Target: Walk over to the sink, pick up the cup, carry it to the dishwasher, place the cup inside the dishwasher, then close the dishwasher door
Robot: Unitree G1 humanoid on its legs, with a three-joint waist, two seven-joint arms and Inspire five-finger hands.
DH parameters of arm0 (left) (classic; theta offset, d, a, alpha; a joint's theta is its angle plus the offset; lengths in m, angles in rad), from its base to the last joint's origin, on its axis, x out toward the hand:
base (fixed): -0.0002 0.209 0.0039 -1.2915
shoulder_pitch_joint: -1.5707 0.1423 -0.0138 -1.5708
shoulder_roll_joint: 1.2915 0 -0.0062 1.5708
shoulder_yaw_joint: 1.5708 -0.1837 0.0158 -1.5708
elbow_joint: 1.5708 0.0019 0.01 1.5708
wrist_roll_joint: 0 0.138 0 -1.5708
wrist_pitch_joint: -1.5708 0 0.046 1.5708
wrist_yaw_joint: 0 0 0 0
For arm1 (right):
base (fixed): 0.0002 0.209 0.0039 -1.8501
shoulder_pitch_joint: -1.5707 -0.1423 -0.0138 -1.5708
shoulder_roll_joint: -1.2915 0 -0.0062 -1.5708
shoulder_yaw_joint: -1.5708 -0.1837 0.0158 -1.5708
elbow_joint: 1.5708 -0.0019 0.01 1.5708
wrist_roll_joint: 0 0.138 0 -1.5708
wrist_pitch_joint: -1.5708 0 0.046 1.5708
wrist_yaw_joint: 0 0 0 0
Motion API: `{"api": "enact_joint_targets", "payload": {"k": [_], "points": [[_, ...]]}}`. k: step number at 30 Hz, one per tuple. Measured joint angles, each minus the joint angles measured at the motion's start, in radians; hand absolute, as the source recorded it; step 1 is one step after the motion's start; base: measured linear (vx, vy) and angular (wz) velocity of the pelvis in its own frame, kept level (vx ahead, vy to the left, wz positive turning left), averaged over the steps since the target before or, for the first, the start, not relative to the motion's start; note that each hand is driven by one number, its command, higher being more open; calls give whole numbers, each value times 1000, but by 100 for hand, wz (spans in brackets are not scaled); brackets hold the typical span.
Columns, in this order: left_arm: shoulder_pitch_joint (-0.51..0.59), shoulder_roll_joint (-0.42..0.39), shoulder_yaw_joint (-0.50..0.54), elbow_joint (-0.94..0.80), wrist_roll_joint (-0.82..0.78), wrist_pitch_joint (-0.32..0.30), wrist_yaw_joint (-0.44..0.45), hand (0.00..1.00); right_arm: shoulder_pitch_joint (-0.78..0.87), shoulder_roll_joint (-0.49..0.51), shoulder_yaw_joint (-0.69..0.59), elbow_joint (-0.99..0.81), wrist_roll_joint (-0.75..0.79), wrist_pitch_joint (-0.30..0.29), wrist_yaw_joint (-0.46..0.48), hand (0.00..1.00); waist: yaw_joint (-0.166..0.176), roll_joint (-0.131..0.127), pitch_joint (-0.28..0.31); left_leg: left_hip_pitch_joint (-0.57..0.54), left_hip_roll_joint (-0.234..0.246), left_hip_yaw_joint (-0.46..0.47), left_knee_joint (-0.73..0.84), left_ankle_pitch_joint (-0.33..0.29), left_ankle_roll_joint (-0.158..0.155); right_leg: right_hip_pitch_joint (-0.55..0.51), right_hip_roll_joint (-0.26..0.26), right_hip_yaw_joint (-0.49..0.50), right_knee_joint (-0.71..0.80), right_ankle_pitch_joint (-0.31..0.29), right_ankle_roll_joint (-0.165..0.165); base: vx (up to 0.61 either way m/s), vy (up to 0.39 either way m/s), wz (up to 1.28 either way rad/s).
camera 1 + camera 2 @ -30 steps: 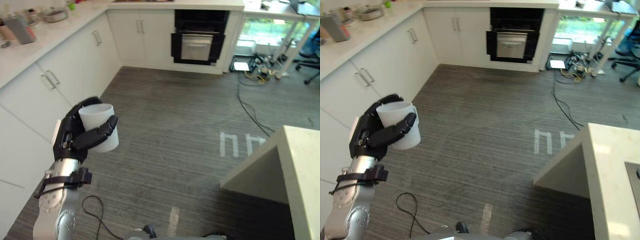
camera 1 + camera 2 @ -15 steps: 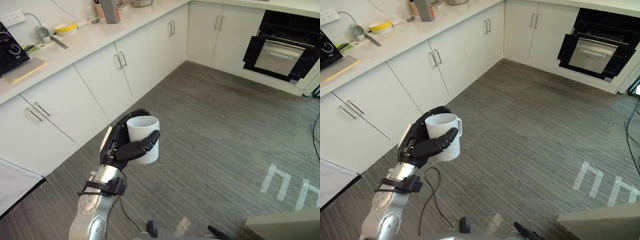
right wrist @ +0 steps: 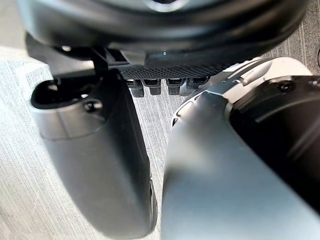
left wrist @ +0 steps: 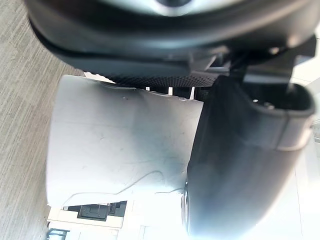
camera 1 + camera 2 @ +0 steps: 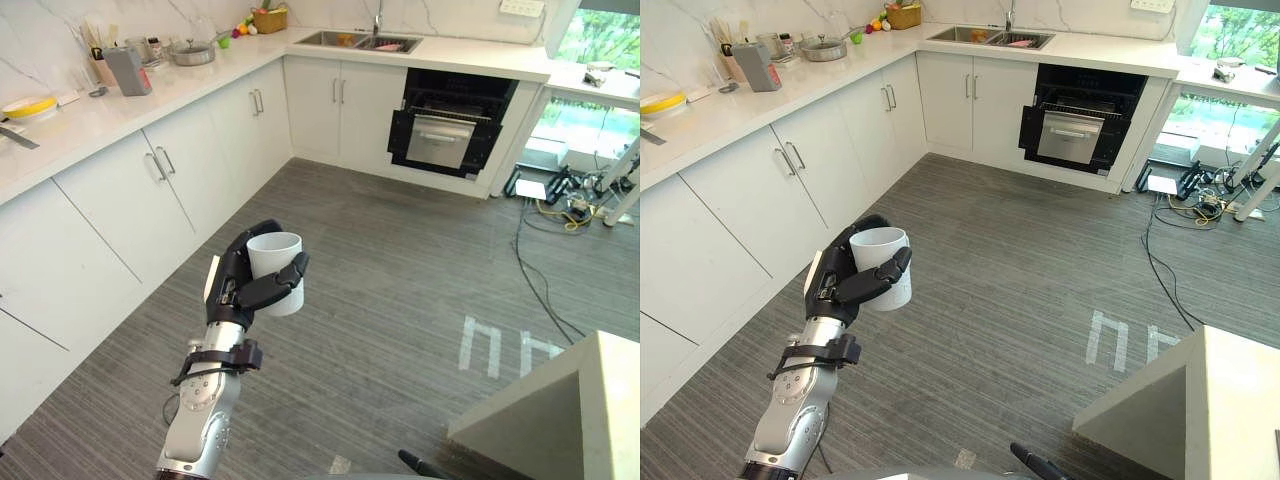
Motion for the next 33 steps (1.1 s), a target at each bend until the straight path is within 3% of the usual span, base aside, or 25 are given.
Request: {"api": "enact_joint_targets", "payload": {"k": [7,9,10,12,13,14,15,16,17,18,19,20,21,22,24,26,27,29,30,31,32,33], "points": [[5,-13,12,63,-2,-13,-4,0,16,2,-5,-3,11,1,10,100,0,-8,6,-13,-2,-11,29,-10,6,0,4,1,0,0,-1,0,0,2],[23,-34,39,101,-6,-14,-9,0,24,8,-37,-4,28,1,30,100,1,-12,19,-40,11,-14,106,-53,16,5,3,8,0,-1,-2,3,-1,-8],[47,-52,61,123,-22,-14,-15,0,34,10,-63,-6,35,0,49,100,2,-9,29,-65,29,-13,189,-108,26,9,5,18,1,-11,-8,-2,-4,-25],[91,-99,96,140,-40,-13,-20,0,41,8,-100,1,43,1,75,100,4,13,44,-98,58,-14,297,-192,19,-13,8,31,55,-50,-9,-12,31,-29],[115,-132,105,151,-63,-14,-24,0,45,0,-125,12,43,8,92,100,9,20,48,-127,58,-45,357,-236,31,-43,4,46,113,-85,-7,32,104,-19],[122,-152,107,162,-84,-15,-39,0,42,-5,-135,24,45,12,98,100,18,42,48,-163,62,-66,423,-274,64,-102,-24,41,293,-156,1,49,120,-10],[123,-150,106,162,-92,-15,-52,0,41,-4,-147,28,63,17,103,100,19,29,52,-180,55,-68,475,-299,74,-159,-65,35,462,-238,17,58,75,12],[126,-135,103,159,-103,-13,-76,0,40,20,-164,26,99,18,113,100,24,-34,61,-204,13,-71,589,-371,73,-206,-158,32,631,-376,38,37,18,57],[125,-134,65,169,-103,22,-87,0,49,21,-179,33,106,5,92,100,17,-35,59,-205,-4,-86,694,-416,114,-161,-216,-30,669,-430,68,196,75,86],[128,-130,12,151,-101,27,-104,0,82,17,-201,20,131,-22,79,100,25,-22,49,-198,-30,-77,719,-490,123,-188,-272,-54,843,-448,41,221,117,79],[122,-130,5,148,-101,25,-113,0,80,22,-211,12,155,-42,65,100,37,-41,52,-197,-41,-71,742,-525,106,-239,-315,-25,967,-425,7,209,163,46],[125,-123,-3,150,-100,36,-107,0,73,34,-218,1,191,-63,54,100,33,-41,52,-173,-56,-77,730,-538,109,-307,-335,30,1089,-326,-39,236,172,20],[128,-100,-17,150,-99,56,-94,0,71,63,-216,-22,222,-91,59,100,27,-38,54,-99,-77,-85,638,-522,116,-387,-335,105,1201,-87,-72,290,151,16],[129,-100,-22,148,-100,56,-88,0,73,75,-216,-39,226,-104,62,100,24,-25,56,-70,-79,-89,592,-506,117,-419,-328,118,1235,-59,-74,344,137,8],[121,-99,-12,140,-98,48,-77,0,80,108,-186,-123,221,-138,63,100,0,-7,53,5,-64,-114,468,-468,117,-498,-243,86,1201,-182,-61,375,58,7],[77,-89,-27,140,-79,49,-66,0,86,117,-128,-187,218,-147,59,100,-15,5,57,49,-36,-132,385,-441,107,-530,-130,46,940,-226,-32,412,-34,39],[40,-77,-43,141,-59,52,-64,0,93,118,-103,-231,218,-146,51,100,-26,8,63,76,-17,-156,351,-435,104,-538,-58,37,705,-203,-19,483,-102,62],[0,-72,-62,141,-50,61,-64,0,94,119,-90,-276,218,-148,36,100,-29,0,60,128,-17,-171,304,-434,102,-525,6,37,367,-74,14,577,-145,47],[-13,-67,-62,145,-48,71,-64,0,101,111,-69,-324,218,-153,24,100,-36,-23,54,197,-47,-191,280,-440,91,-519,18,62,253,72,-42,640,-164,40],[-11,-76,-63,149,-44,83,-62,0,100,102,-64,-332,218,-157,16,100,-48,-13,53,226,-35,-204,279,-442,81,-506,24,73,278,142,-72,778,-197,28],[-4,-100,-67,156,-40,97,-62,0,77,78,-60,-336,217,-162,0,100,-46,56,53,242,15,-214,299,-426,56,-505,64,68,346,102,-101,507,-127,5],[-3,-102,-68,155,-41,97,-63,0,65,73,-63,-341,217,-164,-4,100,-40,77,55,242,26,-225,329,-403,40,-510,72,69,393,65,-111,598,-197,-17]]}}
